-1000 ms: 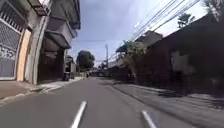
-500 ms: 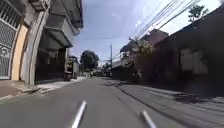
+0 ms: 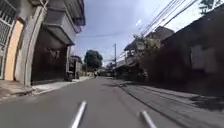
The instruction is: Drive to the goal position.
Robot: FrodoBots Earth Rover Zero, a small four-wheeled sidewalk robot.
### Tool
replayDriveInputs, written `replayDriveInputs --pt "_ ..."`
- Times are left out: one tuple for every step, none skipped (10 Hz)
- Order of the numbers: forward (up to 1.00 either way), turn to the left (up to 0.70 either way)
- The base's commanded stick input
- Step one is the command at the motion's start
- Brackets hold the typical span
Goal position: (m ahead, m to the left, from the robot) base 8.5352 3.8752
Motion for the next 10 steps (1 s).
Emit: replayDriveInputs --pt "1.0 0.0" --pt "1.0 0.0" --pt "1.0 0.0" --pt "1.0 0.0" --pt "1.0 0.0" --pt "1.0 0.0" --pt "1.0 0.0" --pt "1.0 0.0" --pt "1.0 0.0" --pt "1.0 0.0"
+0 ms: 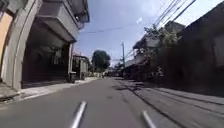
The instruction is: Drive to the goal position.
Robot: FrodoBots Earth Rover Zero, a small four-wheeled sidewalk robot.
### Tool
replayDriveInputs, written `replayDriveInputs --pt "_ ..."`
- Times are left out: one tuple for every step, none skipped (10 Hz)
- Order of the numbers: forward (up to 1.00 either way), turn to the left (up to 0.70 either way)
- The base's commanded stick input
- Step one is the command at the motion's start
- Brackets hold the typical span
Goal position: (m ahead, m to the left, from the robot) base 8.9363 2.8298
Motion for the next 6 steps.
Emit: replayDriveInputs --pt "1.0 0.0" --pt "1.0 0.0" --pt "1.0 0.0" --pt "1.0 0.0" --pt "1.0 0.0" --pt "1.0 -0.02"
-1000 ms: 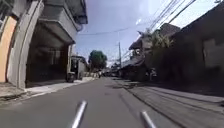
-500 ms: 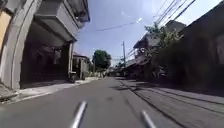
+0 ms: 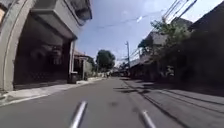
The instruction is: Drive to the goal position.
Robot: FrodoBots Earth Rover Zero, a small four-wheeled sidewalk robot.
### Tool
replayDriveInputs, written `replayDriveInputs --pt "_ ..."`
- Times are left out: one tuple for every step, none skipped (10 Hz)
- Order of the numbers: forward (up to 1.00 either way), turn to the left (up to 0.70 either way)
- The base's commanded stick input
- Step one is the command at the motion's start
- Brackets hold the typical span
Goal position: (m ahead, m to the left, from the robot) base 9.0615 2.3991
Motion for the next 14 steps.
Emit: replayDriveInputs --pt "1.0 -0.03" --pt "1.0 -0.09" --pt "1.0 -0.25" --pt "1.0 -0.34" --pt "1.0 -0.34" --pt "1.0 -0.22" --pt "1.0 0.0" --pt "1.0 0.0" --pt "1.0 0.0" --pt "1.0 0.0" --pt "1.0 0.0" --pt "1.0 0.0" --pt "1.0 0.0" --pt "1.0 0.0"
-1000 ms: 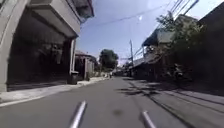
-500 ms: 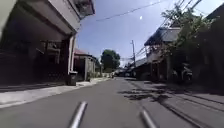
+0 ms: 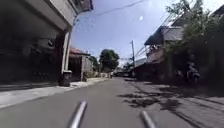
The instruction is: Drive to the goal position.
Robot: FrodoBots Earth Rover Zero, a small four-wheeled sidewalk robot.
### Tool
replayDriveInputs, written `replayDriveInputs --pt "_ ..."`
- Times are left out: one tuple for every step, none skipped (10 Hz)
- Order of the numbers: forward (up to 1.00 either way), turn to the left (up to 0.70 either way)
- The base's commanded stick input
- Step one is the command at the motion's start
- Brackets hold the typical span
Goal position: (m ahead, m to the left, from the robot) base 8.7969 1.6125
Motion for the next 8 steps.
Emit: replayDriveInputs --pt "1.0 0.0" --pt "1.0 0.0" --pt "1.0 -0.02" --pt "1.0 -0.13" --pt "1.0 -0.25" --pt "1.0 -0.33" --pt "1.0 -0.29" --pt "1.0 -0.2"
